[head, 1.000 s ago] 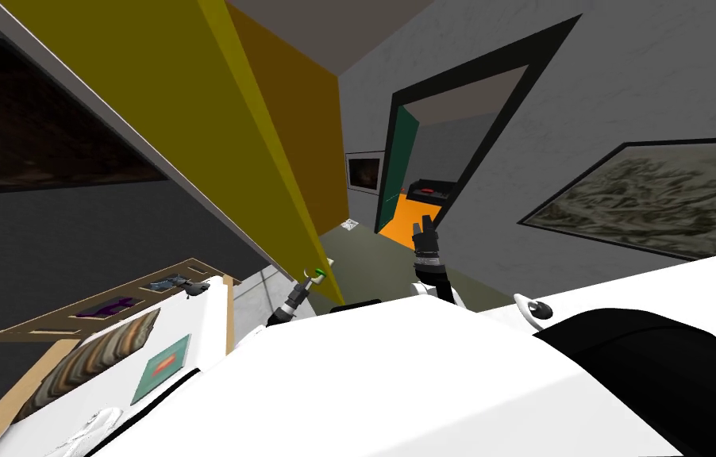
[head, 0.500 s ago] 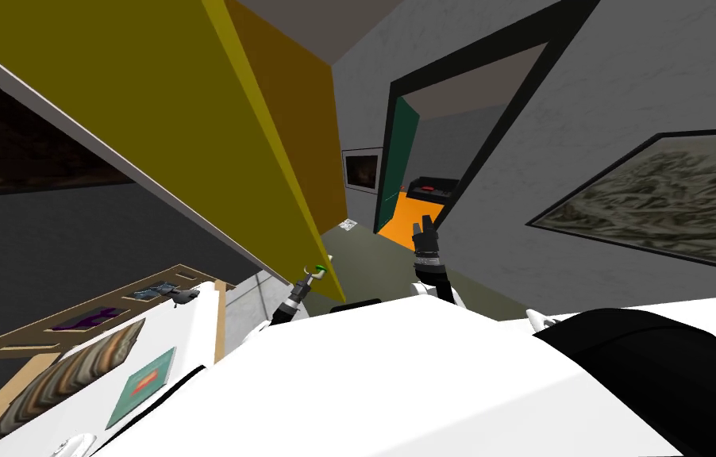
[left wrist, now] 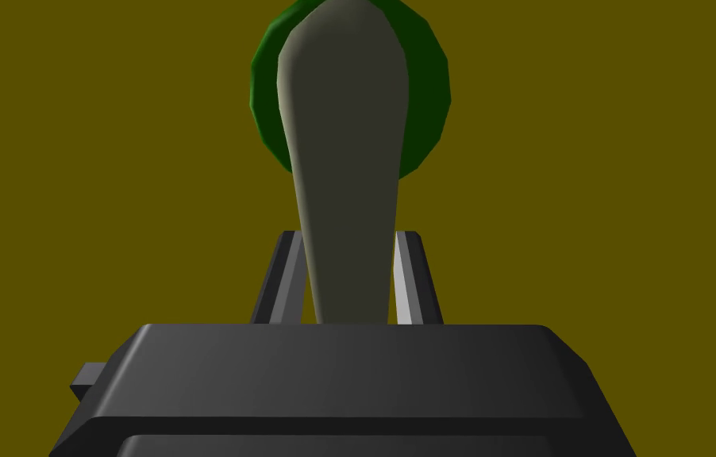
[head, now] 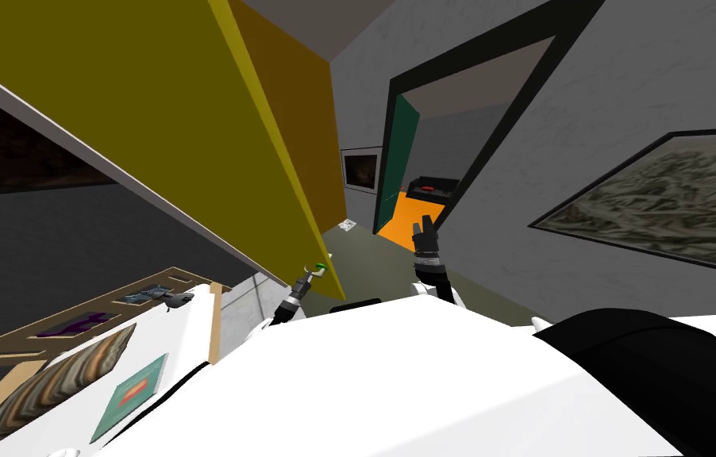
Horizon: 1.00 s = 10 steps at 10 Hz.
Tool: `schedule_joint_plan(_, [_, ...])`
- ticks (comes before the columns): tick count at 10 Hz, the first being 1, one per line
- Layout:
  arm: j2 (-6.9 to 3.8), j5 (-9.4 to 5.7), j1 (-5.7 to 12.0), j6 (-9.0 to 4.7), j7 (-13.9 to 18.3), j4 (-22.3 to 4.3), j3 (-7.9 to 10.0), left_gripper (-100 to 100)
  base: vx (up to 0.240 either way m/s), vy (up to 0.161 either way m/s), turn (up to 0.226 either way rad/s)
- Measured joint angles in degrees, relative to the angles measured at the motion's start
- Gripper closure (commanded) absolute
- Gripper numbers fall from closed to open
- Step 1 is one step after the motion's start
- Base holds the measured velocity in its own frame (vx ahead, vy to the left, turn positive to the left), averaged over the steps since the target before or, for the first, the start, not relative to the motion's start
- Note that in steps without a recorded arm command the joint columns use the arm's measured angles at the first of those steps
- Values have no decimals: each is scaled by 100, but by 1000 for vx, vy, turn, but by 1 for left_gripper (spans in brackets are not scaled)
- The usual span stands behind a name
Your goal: Push the door open
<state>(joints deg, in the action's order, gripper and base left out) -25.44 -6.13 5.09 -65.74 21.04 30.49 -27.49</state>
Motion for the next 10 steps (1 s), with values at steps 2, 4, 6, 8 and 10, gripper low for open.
schedule_joint_plan(2, [80,-52,90,192,-75,-88,192,100,98,-100,15])
schedule_joint_plan(4, [204,-99,210,170,-169,-326,349,100,61,-36,-8])
schedule_joint_plan(6, [210,-135,63,489,-271,114,466,100,75,-61,8])
schedule_joint_plan(8, [331,-175,189,576,-352,-54,630,100,111,-115,24])
schedule_joint_plan(10, [470,-233,308,702,-474,-194,842,100,117,-83,6])
